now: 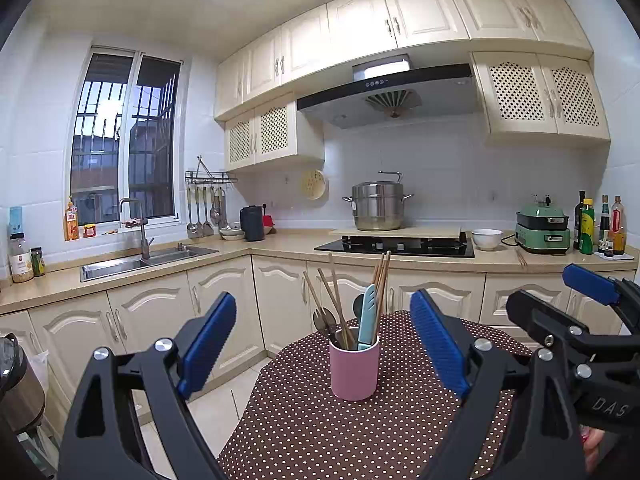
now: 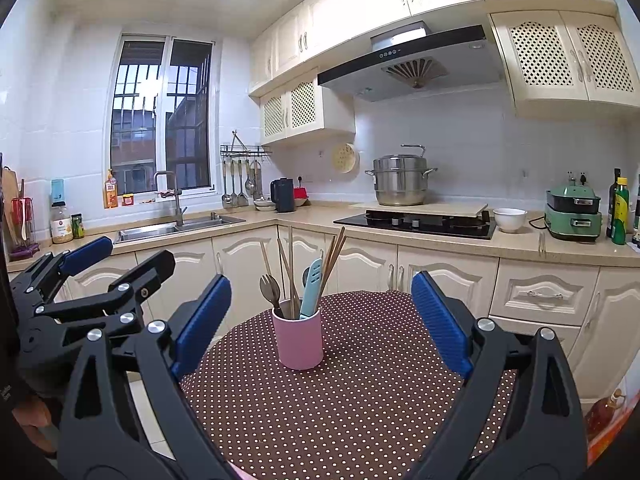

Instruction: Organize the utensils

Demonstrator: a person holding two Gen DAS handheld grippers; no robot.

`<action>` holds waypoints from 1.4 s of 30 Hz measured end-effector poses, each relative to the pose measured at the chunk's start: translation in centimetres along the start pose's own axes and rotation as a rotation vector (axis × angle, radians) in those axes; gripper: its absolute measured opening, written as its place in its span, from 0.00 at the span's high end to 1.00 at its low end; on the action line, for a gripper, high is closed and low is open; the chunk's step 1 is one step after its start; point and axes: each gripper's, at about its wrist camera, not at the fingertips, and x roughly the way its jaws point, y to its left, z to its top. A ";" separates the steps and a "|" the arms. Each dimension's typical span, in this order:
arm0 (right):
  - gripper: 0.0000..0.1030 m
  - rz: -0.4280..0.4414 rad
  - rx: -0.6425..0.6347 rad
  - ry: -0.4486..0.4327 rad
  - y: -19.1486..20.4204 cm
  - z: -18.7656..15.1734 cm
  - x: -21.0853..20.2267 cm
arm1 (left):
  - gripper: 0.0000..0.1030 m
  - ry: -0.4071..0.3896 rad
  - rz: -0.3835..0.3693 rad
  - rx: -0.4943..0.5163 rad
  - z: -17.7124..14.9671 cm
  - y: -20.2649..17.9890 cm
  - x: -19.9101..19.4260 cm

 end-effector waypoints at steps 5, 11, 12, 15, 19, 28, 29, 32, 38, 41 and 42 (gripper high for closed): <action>0.12 0.001 0.001 0.002 0.0 0.0 0.1 | 0.16 -0.001 0.004 0.003 -0.1 0.1 0.1; 0.12 0.004 0.005 0.008 0.1 -0.2 0.1 | 0.16 -0.002 0.008 0.002 -0.3 0.0 0.0; 0.12 0.003 0.004 0.008 0.1 -0.2 0.1 | 0.16 -0.001 0.009 0.003 -0.2 -0.1 0.2; 0.12 0.005 0.006 0.009 0.1 -0.2 0.1 | 0.16 0.001 0.010 0.003 -0.2 -0.1 0.2; 0.12 0.006 0.010 0.014 0.0 -0.3 0.3 | 0.16 0.005 0.011 0.003 -0.2 -0.2 0.3; 0.12 0.004 0.012 0.026 -0.3 -0.7 0.9 | 0.16 0.018 0.013 0.007 -0.5 -0.1 1.1; 0.12 0.004 0.012 0.027 -0.3 -0.7 1.0 | 0.16 0.021 0.012 0.006 -0.5 -0.1 1.1; 0.12 0.005 0.013 0.030 -0.3 -0.8 1.2 | 0.16 0.025 0.010 0.003 -0.5 0.0 1.3; 0.12 0.005 0.015 0.033 -0.3 -0.8 1.3 | 0.16 0.031 0.011 0.005 -0.7 0.0 1.5; 0.12 0.006 0.017 0.036 -0.3 -1.0 1.6 | 0.16 0.034 0.011 0.006 -0.8 0.0 1.8; 0.12 0.006 0.018 0.038 -0.3 -1.0 1.7 | 0.16 0.036 0.012 0.005 -0.8 0.0 1.9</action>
